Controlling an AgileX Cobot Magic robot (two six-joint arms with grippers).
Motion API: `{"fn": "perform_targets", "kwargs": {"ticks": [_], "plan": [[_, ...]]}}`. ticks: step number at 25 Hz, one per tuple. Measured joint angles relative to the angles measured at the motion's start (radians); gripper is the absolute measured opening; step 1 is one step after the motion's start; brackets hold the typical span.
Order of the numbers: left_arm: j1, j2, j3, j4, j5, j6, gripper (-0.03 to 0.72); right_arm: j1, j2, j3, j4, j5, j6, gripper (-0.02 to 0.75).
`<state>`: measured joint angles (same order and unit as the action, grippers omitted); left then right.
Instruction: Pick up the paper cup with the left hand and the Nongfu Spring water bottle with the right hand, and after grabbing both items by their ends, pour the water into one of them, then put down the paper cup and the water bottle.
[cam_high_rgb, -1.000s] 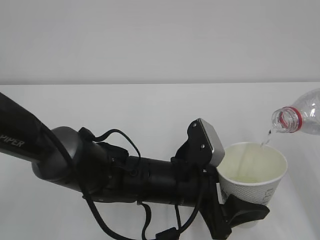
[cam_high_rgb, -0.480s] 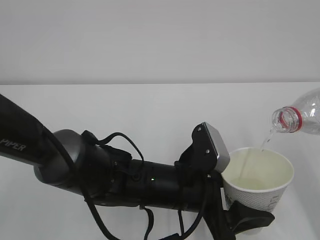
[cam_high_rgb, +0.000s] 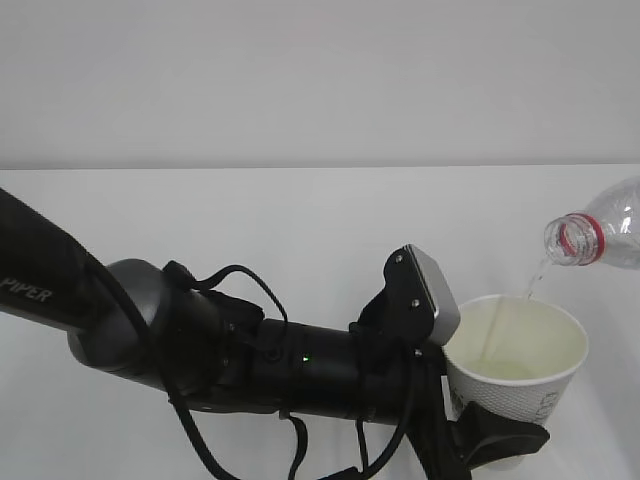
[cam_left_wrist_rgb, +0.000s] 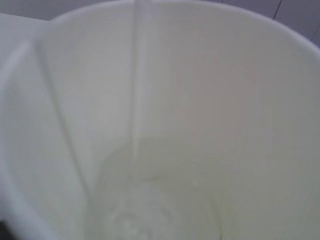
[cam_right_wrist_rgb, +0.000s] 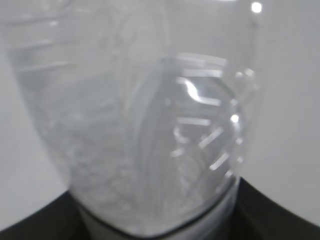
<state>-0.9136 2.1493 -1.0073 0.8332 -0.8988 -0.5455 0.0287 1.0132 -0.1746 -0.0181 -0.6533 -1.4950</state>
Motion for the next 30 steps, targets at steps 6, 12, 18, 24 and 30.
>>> {"fn": "perform_targets", "kwargs": {"ticks": [6, 12, 18, 24, 30], "plan": [[0.000, 0.000, 0.000, 0.000, 0.000, 0.000, 0.544, 0.000, 0.000, 0.000, 0.000, -0.002, 0.000, 0.401], [0.000, 0.000, 0.000, 0.000, 0.000, 0.000, 0.544, 0.000, 0.000, 0.000, 0.000, -0.003, 0.000, 0.401], [0.000, 0.000, 0.000, 0.002, 0.000, 0.000, 0.544, 0.000, 0.000, 0.000, 0.000, -0.005, 0.000, 0.401], [0.000, 0.000, 0.000, 0.002, 0.002, 0.000, 0.544, 0.000, 0.000, 0.000, 0.000, -0.005, 0.000, 0.401], [0.000, 0.000, 0.000, 0.002, 0.002, 0.000, 0.544, 0.000, 0.000, 0.000, 0.000, -0.005, 0.000, 0.401]]}}
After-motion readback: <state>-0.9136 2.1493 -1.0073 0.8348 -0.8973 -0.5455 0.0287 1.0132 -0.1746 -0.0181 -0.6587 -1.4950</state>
